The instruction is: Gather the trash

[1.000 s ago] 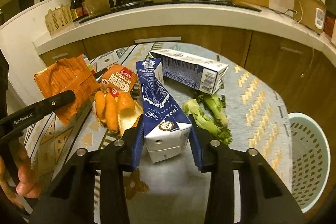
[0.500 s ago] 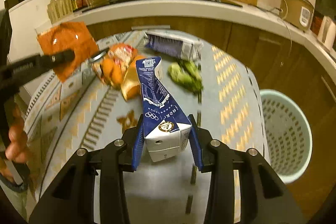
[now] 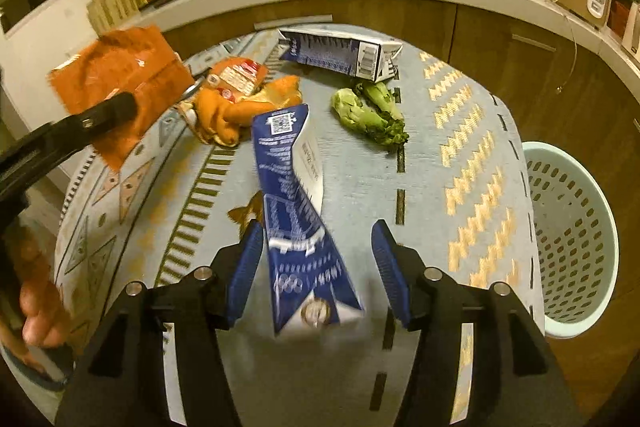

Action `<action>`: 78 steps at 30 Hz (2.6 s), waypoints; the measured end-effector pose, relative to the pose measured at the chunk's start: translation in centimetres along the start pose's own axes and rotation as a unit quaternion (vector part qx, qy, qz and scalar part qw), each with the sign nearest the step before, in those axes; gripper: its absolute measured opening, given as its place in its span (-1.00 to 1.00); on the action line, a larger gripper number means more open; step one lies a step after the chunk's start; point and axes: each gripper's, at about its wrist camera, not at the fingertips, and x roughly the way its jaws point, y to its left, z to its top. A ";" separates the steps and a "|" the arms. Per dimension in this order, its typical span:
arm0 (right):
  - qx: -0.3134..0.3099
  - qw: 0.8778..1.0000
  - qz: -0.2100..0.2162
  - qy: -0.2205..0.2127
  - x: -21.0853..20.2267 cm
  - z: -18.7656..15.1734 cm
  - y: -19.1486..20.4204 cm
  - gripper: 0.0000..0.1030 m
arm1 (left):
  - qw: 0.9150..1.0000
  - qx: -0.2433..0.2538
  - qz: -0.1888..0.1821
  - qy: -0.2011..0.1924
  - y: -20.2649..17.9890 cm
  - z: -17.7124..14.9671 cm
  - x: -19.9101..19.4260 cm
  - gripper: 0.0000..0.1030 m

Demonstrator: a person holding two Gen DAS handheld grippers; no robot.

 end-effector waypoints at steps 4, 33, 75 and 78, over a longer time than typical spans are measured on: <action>-0.018 1.000 -0.005 0.015 0.6 0.5 0.7 -0.43 | 1.000 0.009 -0.001 0.004 -0.4 0.0 0.3 -0.92; 0.043 0.999 0.007 -0.009 -3.7 0.2 -6.5 -0.03 | 0.997 0.064 -0.046 0.022 -7.2 -0.3 3.0 -0.92; 0.137 0.982 -0.115 -0.067 -7.9 0.9 -16.9 0.05 | 0.979 0.165 -0.102 0.064 -18.7 0.7 9.8 -0.91; 0.163 0.977 -0.121 -0.061 -7.6 0.1 -19.6 0.05 | 0.974 0.177 -0.112 0.083 -20.9 0.1 11.8 -0.91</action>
